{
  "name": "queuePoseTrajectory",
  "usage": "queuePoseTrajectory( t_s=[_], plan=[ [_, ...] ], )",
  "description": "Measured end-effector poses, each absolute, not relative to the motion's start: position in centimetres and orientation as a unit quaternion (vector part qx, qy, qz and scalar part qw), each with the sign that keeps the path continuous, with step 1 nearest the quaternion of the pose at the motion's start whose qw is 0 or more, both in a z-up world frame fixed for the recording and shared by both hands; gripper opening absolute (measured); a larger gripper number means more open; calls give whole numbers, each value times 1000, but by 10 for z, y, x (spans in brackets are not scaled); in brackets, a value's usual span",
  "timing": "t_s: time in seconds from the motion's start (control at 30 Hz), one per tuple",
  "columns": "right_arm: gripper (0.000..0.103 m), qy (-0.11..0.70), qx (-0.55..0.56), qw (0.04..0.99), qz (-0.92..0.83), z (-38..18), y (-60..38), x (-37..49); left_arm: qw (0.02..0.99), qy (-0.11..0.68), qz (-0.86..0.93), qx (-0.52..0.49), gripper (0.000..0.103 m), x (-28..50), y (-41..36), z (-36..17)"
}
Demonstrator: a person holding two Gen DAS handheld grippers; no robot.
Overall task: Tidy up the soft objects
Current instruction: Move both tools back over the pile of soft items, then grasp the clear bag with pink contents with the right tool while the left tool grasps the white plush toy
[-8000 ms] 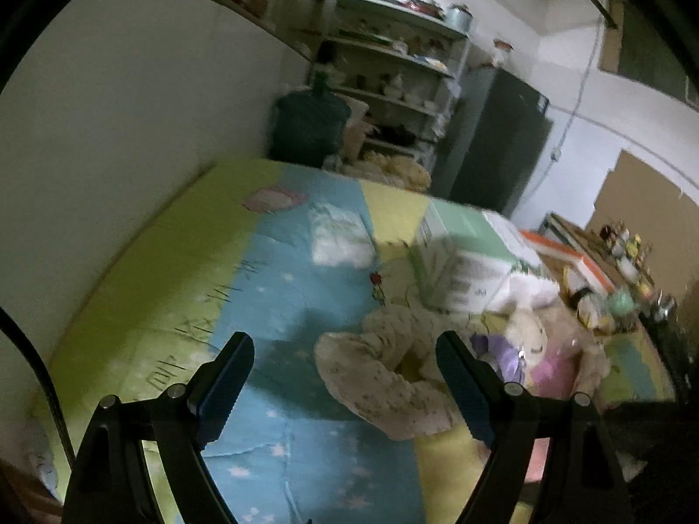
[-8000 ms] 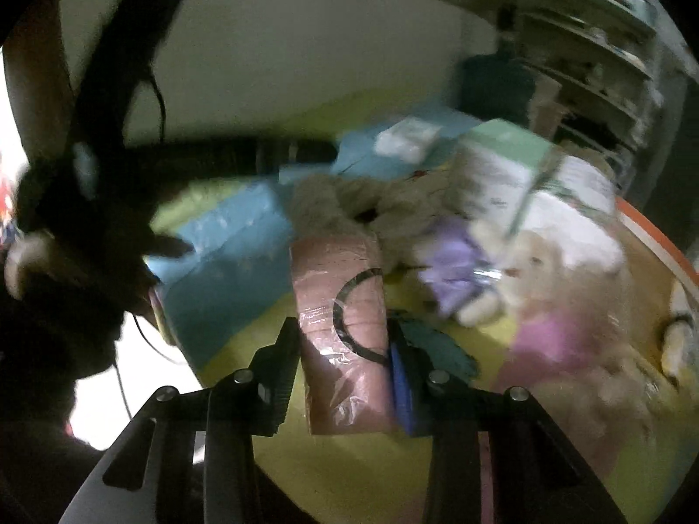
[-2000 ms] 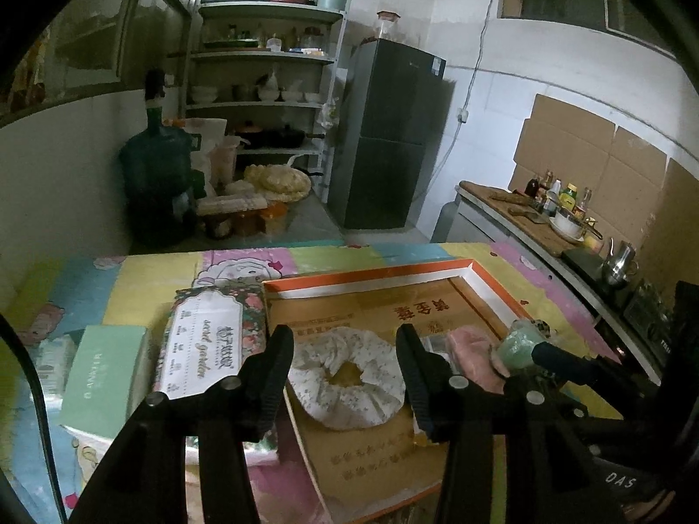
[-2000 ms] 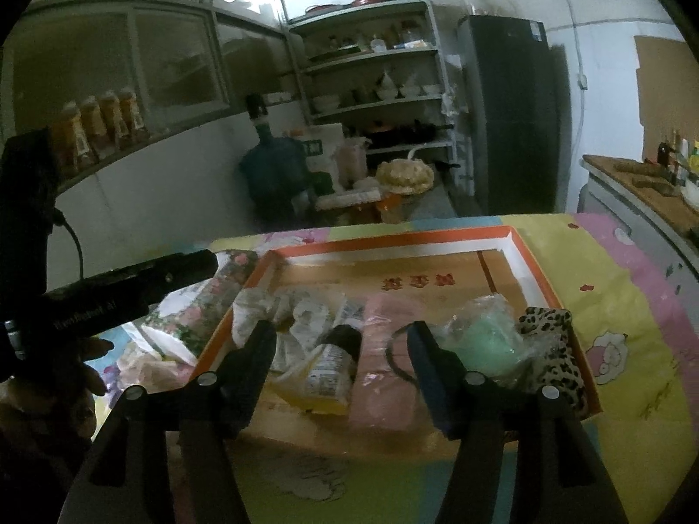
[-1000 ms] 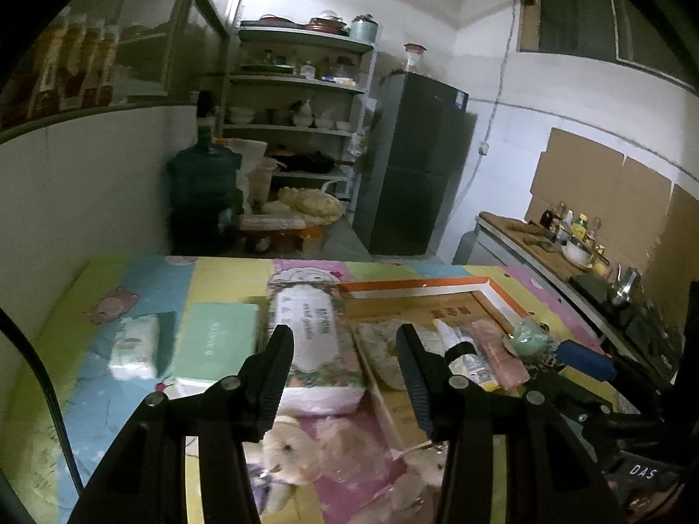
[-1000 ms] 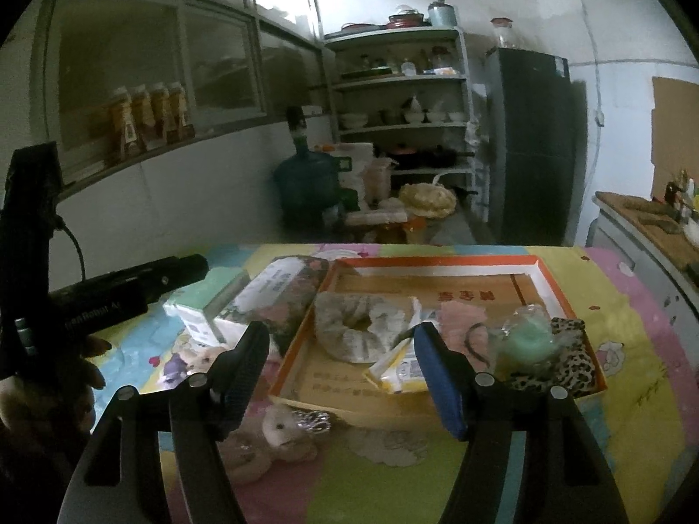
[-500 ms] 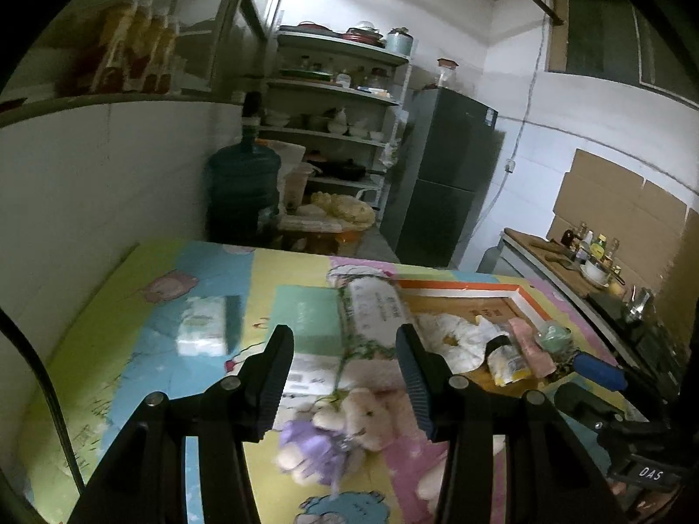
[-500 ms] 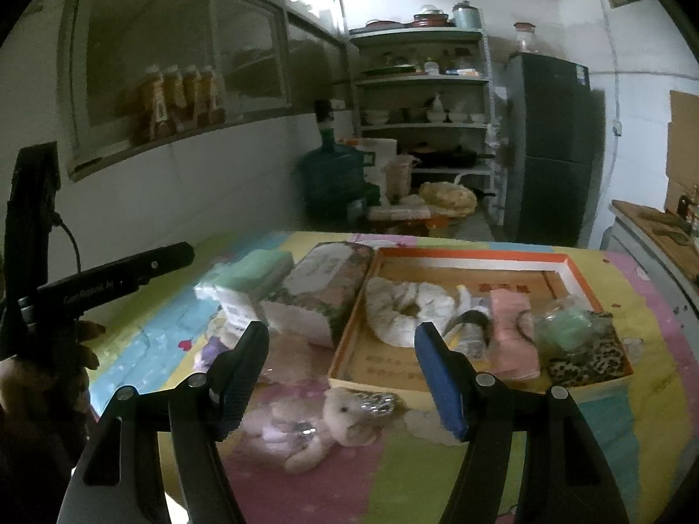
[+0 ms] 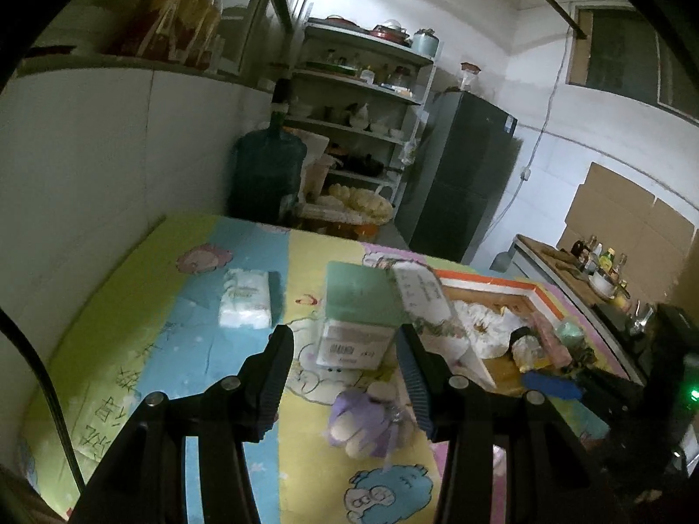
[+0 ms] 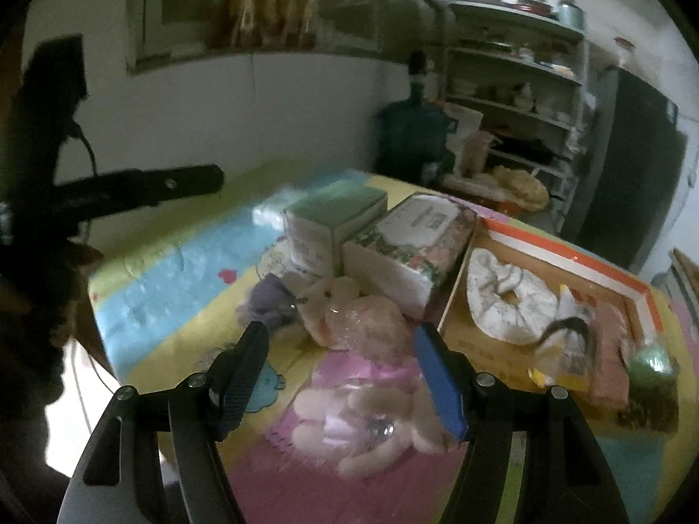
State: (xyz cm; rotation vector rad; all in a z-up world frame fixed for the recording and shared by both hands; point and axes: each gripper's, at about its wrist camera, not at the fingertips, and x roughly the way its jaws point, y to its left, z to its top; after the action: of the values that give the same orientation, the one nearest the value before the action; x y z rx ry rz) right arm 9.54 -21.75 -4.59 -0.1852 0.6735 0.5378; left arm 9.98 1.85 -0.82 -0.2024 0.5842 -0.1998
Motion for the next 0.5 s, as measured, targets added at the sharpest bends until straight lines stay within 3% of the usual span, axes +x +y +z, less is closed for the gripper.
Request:
queuePoseTrajectory(
  t_s=[0.27, 0.37, 0.5],
  plan=[
    [70, 359, -156, 884, 256, -71, -201, 130, 938, 314, -111, -92, 49, 105, 24, -25],
    [55, 364, -173, 879, 254, -76, -197, 137, 935, 323, -118, -90, 49, 109, 24, -31],
    [47, 372, -196, 875, 241, -82, -194, 144, 930, 334, -132, -81, 49, 114, 21, -38]
  ],
)
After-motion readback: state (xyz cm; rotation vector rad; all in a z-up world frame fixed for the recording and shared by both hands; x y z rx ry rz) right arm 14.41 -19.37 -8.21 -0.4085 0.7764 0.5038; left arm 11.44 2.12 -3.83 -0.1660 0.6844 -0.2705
